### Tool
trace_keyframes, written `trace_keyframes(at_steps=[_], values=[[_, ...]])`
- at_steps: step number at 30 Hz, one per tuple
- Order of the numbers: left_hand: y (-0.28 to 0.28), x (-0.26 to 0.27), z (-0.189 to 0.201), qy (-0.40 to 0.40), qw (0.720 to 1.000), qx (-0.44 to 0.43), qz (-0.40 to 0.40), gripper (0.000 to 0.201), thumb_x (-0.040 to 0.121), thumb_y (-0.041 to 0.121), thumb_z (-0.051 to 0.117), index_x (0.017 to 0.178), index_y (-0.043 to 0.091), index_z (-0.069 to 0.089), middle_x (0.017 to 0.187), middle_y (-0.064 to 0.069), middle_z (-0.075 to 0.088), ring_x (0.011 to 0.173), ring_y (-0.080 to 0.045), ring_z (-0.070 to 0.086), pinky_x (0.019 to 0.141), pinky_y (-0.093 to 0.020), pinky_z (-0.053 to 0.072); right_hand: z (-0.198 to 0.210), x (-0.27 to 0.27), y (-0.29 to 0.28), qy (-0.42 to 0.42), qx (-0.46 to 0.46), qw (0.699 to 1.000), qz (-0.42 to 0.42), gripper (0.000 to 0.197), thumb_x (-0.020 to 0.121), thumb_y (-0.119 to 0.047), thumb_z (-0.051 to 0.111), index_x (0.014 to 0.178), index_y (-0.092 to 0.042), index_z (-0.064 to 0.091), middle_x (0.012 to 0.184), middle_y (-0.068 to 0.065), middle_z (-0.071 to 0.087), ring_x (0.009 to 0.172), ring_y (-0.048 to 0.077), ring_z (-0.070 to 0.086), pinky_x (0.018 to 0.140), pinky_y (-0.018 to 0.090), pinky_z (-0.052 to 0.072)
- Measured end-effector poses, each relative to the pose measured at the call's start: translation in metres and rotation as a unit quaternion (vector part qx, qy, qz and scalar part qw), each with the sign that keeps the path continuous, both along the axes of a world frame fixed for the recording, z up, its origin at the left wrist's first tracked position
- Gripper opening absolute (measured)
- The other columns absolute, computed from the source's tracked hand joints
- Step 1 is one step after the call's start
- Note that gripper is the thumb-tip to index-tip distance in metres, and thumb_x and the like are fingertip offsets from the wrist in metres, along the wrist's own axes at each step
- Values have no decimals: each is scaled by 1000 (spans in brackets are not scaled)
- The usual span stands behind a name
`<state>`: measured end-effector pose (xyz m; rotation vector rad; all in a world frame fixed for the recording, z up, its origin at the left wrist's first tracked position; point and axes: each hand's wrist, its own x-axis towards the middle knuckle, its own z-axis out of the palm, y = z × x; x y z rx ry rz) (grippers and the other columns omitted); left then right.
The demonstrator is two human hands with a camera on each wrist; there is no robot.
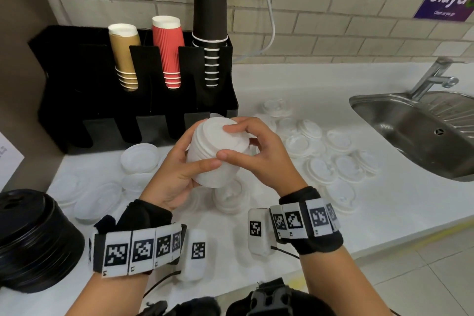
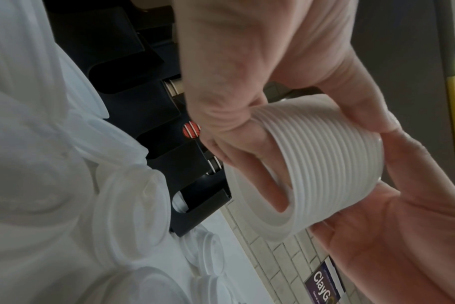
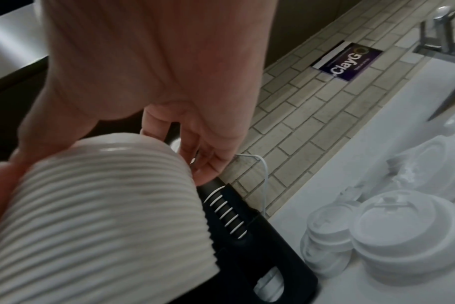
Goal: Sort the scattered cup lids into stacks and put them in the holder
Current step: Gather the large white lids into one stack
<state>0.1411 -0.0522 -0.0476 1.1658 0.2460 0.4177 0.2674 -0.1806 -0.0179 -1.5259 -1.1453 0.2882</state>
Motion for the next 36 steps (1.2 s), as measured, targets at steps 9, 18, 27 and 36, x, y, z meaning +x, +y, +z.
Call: trace_keyframes(at_steps=[9, 18, 27, 36], values=[[5, 5, 0, -43, 997, -56, 25, 112, 30, 41, 100, 131, 35, 53, 123, 7, 67, 112, -12, 65, 77, -29, 59, 32, 50, -17, -9, -90, 995, 44, 28, 100, -23, 47, 126, -32, 52, 129, -2, 55, 111, 1, 53, 88, 8, 41], [2, 7, 8, -56, 997, -57, 13, 114, 30, 43, 100, 132, 31, 52, 118, 8, 70, 110, -12, 67, 76, -27, 59, -14, 133, -58, -240, -614, 748, -75, 73, 70, -46, 81, 132, -26, 48, 130, -1, 51, 121, 22, 45, 102, 38, 40], [1, 5, 10, -81, 995, -64, -6, 95, 40, 43, 98, 125, 33, 56, 119, 8, 70, 112, -12, 66, 79, -27, 59, -32, 138, -51, -278, -602, 747, -49, 77, 67, -41, 82, 131, -34, 40, 128, -3, 51, 123, 25, 39, 102, 41, 34], [1, 1, 8, -79, 993, -91, 16, 101, 41, 45, 98, 129, 28, 53, 119, 5, 71, 112, -15, 66, 78, -28, 59, 1, 141, -50, -151, -427, 891, -33, 67, 69, -24, 84, 123, -34, 45, 115, -14, 51, 109, 13, 47, 91, 27, 39]])
